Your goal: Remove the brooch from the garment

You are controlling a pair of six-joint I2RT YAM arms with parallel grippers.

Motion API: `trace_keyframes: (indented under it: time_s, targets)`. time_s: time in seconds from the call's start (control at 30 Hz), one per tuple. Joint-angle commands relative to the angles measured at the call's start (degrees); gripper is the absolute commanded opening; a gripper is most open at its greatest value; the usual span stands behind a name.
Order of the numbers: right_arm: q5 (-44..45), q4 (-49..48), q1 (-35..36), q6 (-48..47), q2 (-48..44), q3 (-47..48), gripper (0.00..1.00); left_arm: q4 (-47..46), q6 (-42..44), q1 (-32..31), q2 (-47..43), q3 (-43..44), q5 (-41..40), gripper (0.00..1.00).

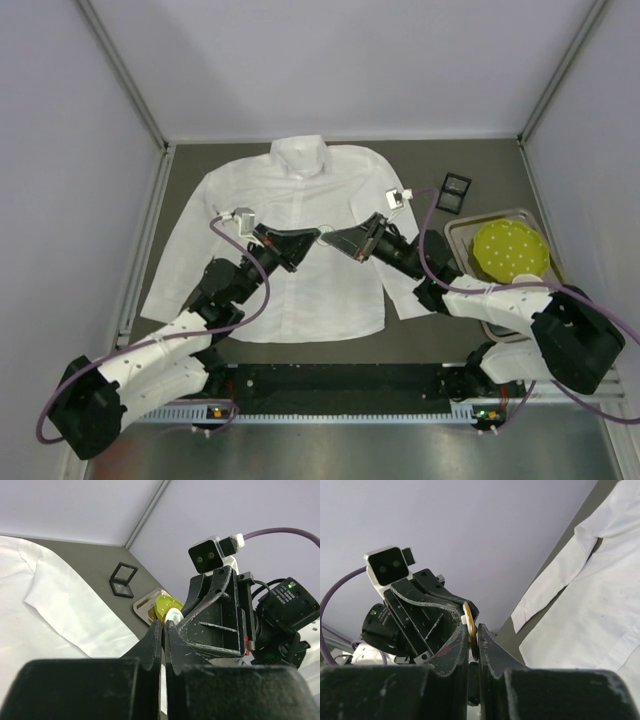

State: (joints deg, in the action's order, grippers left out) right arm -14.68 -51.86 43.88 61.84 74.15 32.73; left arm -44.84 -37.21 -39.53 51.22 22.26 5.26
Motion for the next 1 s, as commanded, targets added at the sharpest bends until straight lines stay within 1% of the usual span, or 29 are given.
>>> trace_keyframes:
  time_s: [0.0, 0.03, 0.13, 0.2, 0.33, 0.37, 0.43, 0.47, 0.53, 0.57, 0.63, 0.67, 0.7, 0.73, 0.77, 0.83, 0.87, 0.93, 0.97]
  targets:
    - [7.39, -5.36, -0.64, -6.99, 0.55, -0.04, 0.00, -3.41, -1.63, -0.99, -4.02, -0.46, -0.07, 0.00]
    - [7.03, -8.15, -0.72, -7.52, 0.73, -0.38, 0.00, -3.24, -2.33, -0.99, -4.29, -0.55, -0.42, 0.00]
    - [7.29, -13.42, -0.64, -7.00, 2.31, -1.53, 0.00, -6.47, -5.50, -0.99, -5.52, -2.83, -3.49, 0.00]
    - [6.33, -14.15, -0.55, -6.82, 4.06, -0.74, 0.00, -7.63, -6.38, -0.99, -5.78, -3.37, -4.11, 0.00]
    - [1.25, -14.15, -0.64, -7.78, 5.92, 1.46, 0.00, -5.61, -6.03, -0.99, -5.17, -1.79, -4.03, 0.00]
    - [0.53, -13.80, -0.64, -8.31, 5.92, 1.72, 0.06, -5.26, -6.03, -0.99, -5.17, -1.43, -4.11, 0.00]
    - [-0.87, -13.19, -0.63, -9.63, 5.05, 1.46, 0.13, -3.16, -5.68, -0.99, -5.43, -0.99, -4.55, 0.00]
    - [-1.31, -12.66, -0.64, -10.07, 4.52, 1.28, 0.19, -2.28, -5.51, -0.99, -5.52, -0.56, -4.73, 0.00]
    - [-2.98, -9.24, -0.64, -12.00, 2.94, 1.37, 0.24, 1.05, -4.89, -0.90, -5.96, -0.12, -4.73, 0.00]
    - [-3.60, -7.66, -0.55, -12.71, 2.32, 1.63, 0.31, 2.37, -4.63, -0.99, -6.05, 0.76, -6.82, 0.00]
    - [-5.35, -3.62, -0.55, -14.90, 0.92, 1.81, 0.35, 5.80, -4.19, -0.99, -6.31, 1.64, -8.06, 0.00]
    - [-5.71, -1.78, -0.63, -15.69, -0.66, 2.07, 0.39, 7.73, -4.19, -0.90, -6.31, 2.17, -9.64, 0.00]
    - [-6.06, 0.16, -0.64, -16.75, -1.54, 2.25, 0.42, 8.27, -4.53, -0.90, -6.14, 2.26, -10.43, 0.00]
    - [-6.15, 4.61, -0.64, -19.02, -2.42, 2.42, 0.45, 8.54, -4.36, -0.90, -6.13, 2.26, -11.05, 0.00]
    - [-6.07, 6.40, -0.64, -19.91, -4.17, 2.86, 0.48, 9.41, -4.27, -0.90, -6.13, 2.26, -11.41, 0.00]
    - [-6.41, 10.44, -0.64, -21.67, -5.59, 3.13, 0.52, 10.56, -4.45, -0.90, -6.13, 2.52, -12.28, 0.00]
    - [-6.76, 11.85, -0.64, -22.37, -6.73, 3.39, 0.55, 12.82, -4.62, -0.90, -6.05, 3.31, -12.64, 0.00]
    - [-7.82, 15.54, -0.64, -25.78, -7.87, 4.09, 0.56, 15.56, -5.68, -0.90, -6.13, 4.28, -13.17, 0.00]
    - [-7.91, 20.08, -0.64, -27.29, -8.32, 4.79, 0.59, 17.14, -6.29, -0.99, -5.96, 5.59, -13.60, 0.00]
